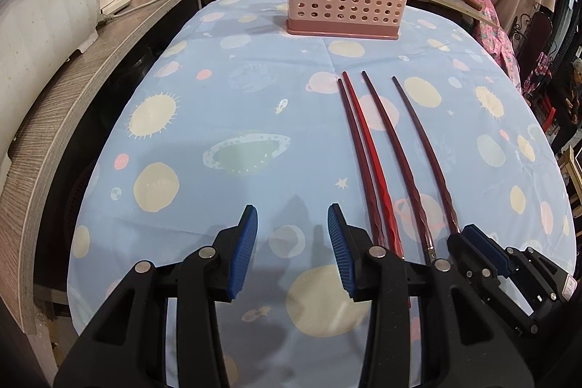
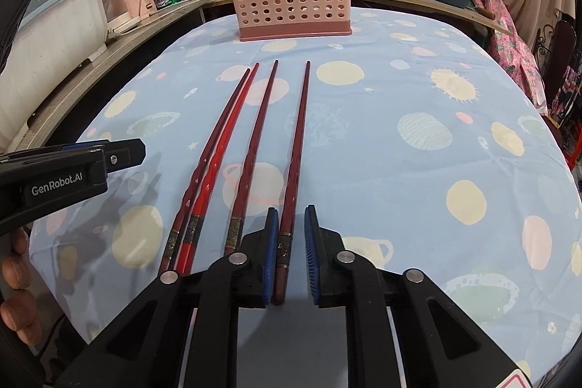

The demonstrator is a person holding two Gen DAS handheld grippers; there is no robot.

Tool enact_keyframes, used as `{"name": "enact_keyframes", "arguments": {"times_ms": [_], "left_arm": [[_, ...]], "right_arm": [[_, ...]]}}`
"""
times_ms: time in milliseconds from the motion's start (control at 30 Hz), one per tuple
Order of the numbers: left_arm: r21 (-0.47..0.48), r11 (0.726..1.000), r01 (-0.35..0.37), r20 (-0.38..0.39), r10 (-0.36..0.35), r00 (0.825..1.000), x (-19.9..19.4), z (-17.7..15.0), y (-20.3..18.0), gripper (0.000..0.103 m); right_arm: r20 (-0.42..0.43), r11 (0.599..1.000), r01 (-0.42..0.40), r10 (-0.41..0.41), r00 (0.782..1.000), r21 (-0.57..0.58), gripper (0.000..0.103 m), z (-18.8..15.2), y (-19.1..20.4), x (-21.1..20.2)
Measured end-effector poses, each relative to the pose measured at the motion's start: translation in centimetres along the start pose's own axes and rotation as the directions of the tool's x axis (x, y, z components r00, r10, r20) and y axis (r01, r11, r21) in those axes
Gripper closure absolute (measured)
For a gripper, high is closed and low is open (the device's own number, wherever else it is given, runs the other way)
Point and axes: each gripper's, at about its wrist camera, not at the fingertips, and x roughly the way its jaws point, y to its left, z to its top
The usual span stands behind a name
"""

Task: Organize utensils
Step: 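Grasp a dark red chopstick with the right tool, then grasp another dark red chopstick with the left tool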

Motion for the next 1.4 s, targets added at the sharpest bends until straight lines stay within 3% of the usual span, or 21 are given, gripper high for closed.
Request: {"name": "enact_keyframes", "arguments": {"times_ms": [200,300,667,1167,1267,1400], "left_arm": [[0.014,1.0,0.018,-0.012,-0.018,1.0,0.0,-0.6,-0.6,0.063],[0.018,0.999,0.036,-0.019,-0.036,0.999,-0.1,-1.0,-1.0,0.054],[0.039,0.994,0.098,-0.064,-0.095,0.993,0.2,-2.2,-2.7,0.052],[0.079,0.995,0.055,-0.073,-0.049,0.996,1.3,-2.9,-3.5,0.052],[0.08,0.996,0.047,-0.069,-0.041,0.997,1.3,-2.9,-3.4,0.056],[0.061,0.997,0.048,-0.066,-0.044,0.997,1.2,-2.6,-2.8,0.08]], "right_arm": [[0.0,1.0,0.007,-0.006,1.0,0.023,0.096,-0.6,-0.9,-0.6],[-0.003,0.999,0.006,-0.006,1.0,0.04,0.096,-0.9,-1.4,-1.0],[-0.01,0.998,-0.002,0.002,1.0,0.067,0.096,-1.5,-2.4,-1.5],[-0.009,0.997,-0.007,0.007,1.0,0.071,0.096,-1.5,-2.5,-1.6],[-0.009,0.998,-0.006,0.007,1.0,0.07,0.096,-1.5,-2.5,-1.6],[-0.01,0.998,-0.006,0.007,1.0,0.068,0.096,-1.6,-2.4,-1.6]]}}
